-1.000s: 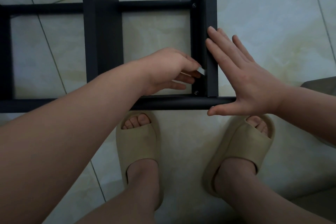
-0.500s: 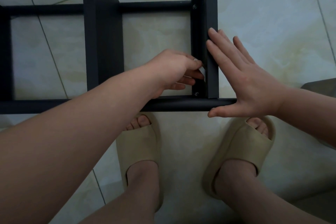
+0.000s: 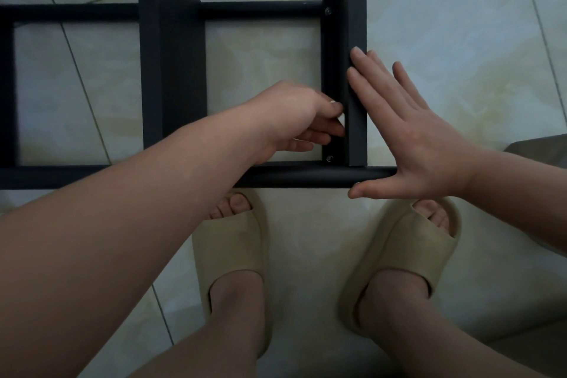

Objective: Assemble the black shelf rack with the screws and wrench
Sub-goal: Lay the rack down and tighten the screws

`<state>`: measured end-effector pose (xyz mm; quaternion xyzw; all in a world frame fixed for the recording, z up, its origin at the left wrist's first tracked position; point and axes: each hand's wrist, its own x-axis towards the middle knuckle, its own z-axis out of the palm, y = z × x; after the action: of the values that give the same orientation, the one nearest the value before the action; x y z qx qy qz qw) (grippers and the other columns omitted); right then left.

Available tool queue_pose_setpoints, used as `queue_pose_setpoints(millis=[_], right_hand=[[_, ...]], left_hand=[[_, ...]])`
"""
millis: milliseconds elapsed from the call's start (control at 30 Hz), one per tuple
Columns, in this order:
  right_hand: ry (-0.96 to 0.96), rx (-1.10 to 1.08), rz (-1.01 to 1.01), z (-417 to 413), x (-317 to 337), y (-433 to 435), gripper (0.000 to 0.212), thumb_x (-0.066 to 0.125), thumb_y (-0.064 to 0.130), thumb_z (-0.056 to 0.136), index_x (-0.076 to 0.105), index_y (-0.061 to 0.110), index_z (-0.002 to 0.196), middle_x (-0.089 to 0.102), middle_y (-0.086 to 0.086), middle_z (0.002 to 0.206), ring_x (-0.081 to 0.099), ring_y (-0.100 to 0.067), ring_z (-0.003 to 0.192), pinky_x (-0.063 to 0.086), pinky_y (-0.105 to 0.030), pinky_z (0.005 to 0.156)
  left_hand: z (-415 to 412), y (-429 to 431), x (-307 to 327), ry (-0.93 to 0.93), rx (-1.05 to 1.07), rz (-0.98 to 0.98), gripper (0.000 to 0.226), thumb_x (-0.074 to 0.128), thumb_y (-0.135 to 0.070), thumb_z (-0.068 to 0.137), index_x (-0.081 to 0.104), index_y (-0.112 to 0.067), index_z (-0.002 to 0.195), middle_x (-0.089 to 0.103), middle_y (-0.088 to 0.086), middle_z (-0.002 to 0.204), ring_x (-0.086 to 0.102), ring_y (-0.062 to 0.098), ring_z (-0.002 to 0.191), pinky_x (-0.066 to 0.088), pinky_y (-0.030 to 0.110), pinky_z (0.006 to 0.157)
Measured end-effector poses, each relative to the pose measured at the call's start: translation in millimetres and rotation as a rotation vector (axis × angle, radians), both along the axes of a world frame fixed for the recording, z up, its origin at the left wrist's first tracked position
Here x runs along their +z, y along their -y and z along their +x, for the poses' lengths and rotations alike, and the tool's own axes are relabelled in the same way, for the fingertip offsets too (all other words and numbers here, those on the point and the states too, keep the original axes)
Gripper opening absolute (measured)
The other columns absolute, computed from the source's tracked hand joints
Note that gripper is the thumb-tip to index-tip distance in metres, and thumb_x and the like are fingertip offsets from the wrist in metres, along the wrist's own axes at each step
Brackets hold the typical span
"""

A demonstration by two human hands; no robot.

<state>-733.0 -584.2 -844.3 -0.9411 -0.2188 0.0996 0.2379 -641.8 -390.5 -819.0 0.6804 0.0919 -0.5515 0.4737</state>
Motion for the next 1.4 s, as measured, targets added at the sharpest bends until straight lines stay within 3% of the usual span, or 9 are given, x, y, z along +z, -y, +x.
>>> queue_pose_setpoints(millis=[133, 400, 700, 967, 1400], right_hand=[[0.007, 0.001, 0.004, 0.0, -0.7, 0.8, 0.124, 0.051, 0.084, 0.082, 0.006, -0.001, 0.16, -0.002, -0.018, 0.169, -0.005, -0.031, 0.157, 0.003, -0.057, 0.126], [0.005, 0.002, 0.006, -0.1, -1.5, 1.1, 0.124, 0.052, 0.083, 0.082, 0.006, -0.001, 0.16, -0.002, -0.018, 0.169, -0.005, -0.031, 0.157, 0.003, -0.058, 0.126], [-0.007, -0.002, 0.009, -0.8, 1.3, 0.2, 0.124, 0.051, 0.083, 0.081, 0.008, -0.003, 0.16, -0.002, -0.019, 0.169, -0.005, -0.032, 0.157, 0.003, -0.058, 0.126], [-0.009, -0.003, 0.016, -0.7, 0.7, 0.5, 0.124, 0.05, 0.084, 0.082, 0.008, -0.003, 0.16, -0.002, -0.019, 0.169, -0.005, -0.031, 0.157, 0.002, -0.057, 0.126], [0.006, 0.008, 0.002, 0.5, 0.9, 1.6, 0.123, 0.051, 0.083, 0.082, 0.008, -0.003, 0.16, -0.001, -0.02, 0.169, -0.004, -0.032, 0.157, 0.003, -0.058, 0.126]], left_hand=[[-0.4, -1.6, -1.2, 0.071, -0.105, 0.044, 0.009, 0.061, -0.03, 0.097, 0.067, -0.023, 0.1, 0.077, -0.006, 0.081, 0.069, 0.012, 0.08, 0.051, 0.033, 0.084], [-3.3, 0.3, -2.9, -0.027, 0.063, -0.004, 0.015, 0.059, -0.03, 0.098, 0.066, -0.021, 0.108, 0.076, -0.006, 0.081, 0.068, 0.01, 0.076, 0.049, 0.03, 0.075], [-3.6, -1.0, -1.0, 0.01, 0.008, 0.023, 0.015, 0.06, -0.028, 0.098, 0.066, -0.02, 0.109, 0.077, -0.004, 0.084, 0.068, 0.013, 0.08, 0.05, 0.032, 0.082], [-6.2, 0.6, -3.2, -0.059, 0.037, -0.017, 0.014, 0.059, -0.028, 0.098, 0.066, -0.018, 0.105, 0.076, -0.002, 0.085, 0.068, 0.013, 0.08, 0.05, 0.029, 0.076], [3.7, -3.7, -2.3, 0.011, -0.128, -0.005, 0.011, 0.054, -0.02, 0.101, 0.063, -0.017, 0.095, 0.075, -0.004, 0.078, 0.066, 0.011, 0.08, 0.049, 0.029, 0.079]])
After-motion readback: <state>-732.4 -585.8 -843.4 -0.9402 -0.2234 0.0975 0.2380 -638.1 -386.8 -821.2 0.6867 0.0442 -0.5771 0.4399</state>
